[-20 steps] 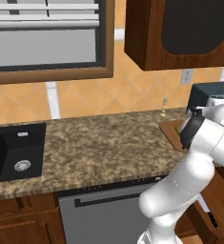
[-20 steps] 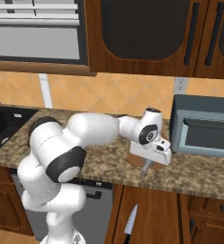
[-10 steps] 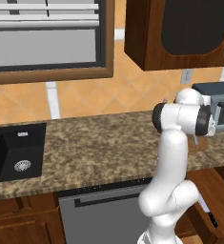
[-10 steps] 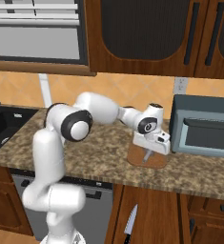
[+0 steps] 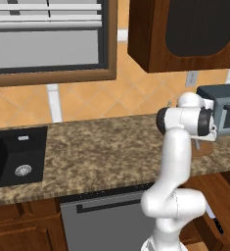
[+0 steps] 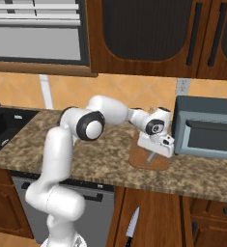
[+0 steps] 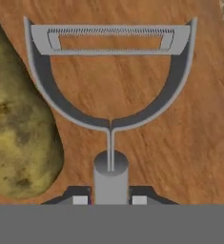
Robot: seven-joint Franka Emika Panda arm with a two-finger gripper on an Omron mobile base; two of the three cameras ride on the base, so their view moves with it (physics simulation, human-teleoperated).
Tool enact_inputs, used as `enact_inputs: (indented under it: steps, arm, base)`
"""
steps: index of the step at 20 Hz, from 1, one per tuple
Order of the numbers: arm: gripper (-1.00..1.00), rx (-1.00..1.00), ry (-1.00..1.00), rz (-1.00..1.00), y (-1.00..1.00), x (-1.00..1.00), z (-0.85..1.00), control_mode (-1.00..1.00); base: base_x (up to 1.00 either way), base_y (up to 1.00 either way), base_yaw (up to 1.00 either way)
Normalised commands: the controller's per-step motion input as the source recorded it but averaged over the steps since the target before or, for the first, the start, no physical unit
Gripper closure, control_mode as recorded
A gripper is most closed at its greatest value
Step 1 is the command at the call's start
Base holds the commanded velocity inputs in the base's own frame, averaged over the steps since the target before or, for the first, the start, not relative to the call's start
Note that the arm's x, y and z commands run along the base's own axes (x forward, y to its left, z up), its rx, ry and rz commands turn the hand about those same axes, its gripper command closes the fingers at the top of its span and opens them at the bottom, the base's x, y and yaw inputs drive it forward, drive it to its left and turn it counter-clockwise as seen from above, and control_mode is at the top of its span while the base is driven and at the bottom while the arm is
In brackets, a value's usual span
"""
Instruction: Place the appropriate cutting tool for cutting the potato skin on the cutting board.
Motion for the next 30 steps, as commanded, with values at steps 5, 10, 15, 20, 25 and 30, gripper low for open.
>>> enact_inputs:
  steps: [5, 10, 15, 20, 25, 30]
  arm:
    - [-1.00, 0.00, -0.01, -0.02, 0.40, -0.55, 0.55, -1.00]
    - [-1.00, -0.02, -0.01, -0.05, 0.53, -0.85, 0.63, -1.00]
    - [-1.00, -0.06, 0.00, -0.06, 0.82, -0.87, 0.32, -1.00]
    - [-1.00, -0.10, 0.00, -0.01, 0.80, -0.55, 0.00, -1.00]
    - [-1.00, -0.19, -0.03, 0.00, 0.84, -0.44, -0.01, -1.00]
    - [-1.00, -0.14, -0.14, 0.00, 0.63, -0.58, -0.04, -1.00]
  base:
    - [0.00, 0.00, 0.00]
    - [0.00, 0.00, 0.00]
    - [0.00, 0.00, 0.00]
    - [0.00, 0.00, 0.00]
    - [0.00, 0.00, 0.00]
    - [0.00, 0.00, 0.00]
